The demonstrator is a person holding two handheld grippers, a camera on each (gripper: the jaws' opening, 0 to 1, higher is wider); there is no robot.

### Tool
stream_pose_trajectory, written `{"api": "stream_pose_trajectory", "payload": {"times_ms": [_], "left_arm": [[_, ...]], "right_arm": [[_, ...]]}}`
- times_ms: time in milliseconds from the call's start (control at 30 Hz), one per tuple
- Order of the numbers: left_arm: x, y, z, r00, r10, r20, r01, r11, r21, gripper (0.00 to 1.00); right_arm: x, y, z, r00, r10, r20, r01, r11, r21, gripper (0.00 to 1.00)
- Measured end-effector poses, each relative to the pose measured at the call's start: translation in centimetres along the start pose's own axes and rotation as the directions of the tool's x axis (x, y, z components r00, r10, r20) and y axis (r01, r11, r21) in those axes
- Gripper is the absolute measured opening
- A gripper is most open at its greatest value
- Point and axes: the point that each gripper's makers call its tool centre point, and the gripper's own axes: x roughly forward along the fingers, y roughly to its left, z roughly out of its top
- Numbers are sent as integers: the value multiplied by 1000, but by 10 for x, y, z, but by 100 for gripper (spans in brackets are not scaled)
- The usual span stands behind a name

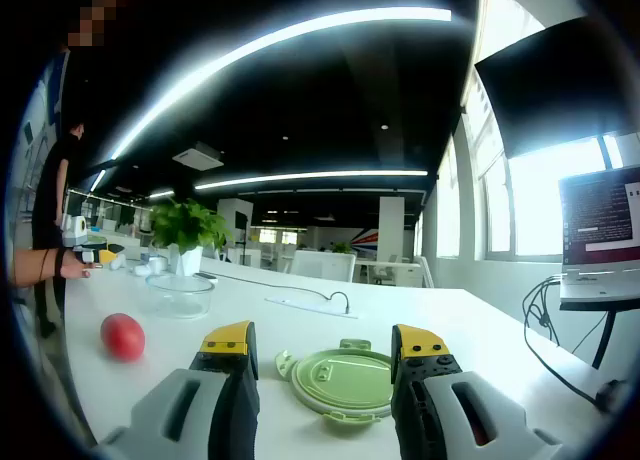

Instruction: Pick up the tomato from the tabletop place it into the food storage container close the lid and lock the latches

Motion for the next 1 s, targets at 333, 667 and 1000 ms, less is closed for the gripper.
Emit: {"api": "stream_pose_trajectory", "payload": {"times_ms": [333,667,1000], "left_arm": [[0,-1,2,1000,-10,8,10,1000,-5,48],[-2,2,4,1000,-15,11,15,1000,-5,47],[-3,-2,6,999,-43,16,43,999,-4,46]], "right_arm": [[-3,-5,2,1000,-11,-1,11,1000,1,47],[-5,-7,2,1000,-21,1,21,1000,3,47],[-8,-9,3,1000,-22,-2,22,1000,-6,47]]}}
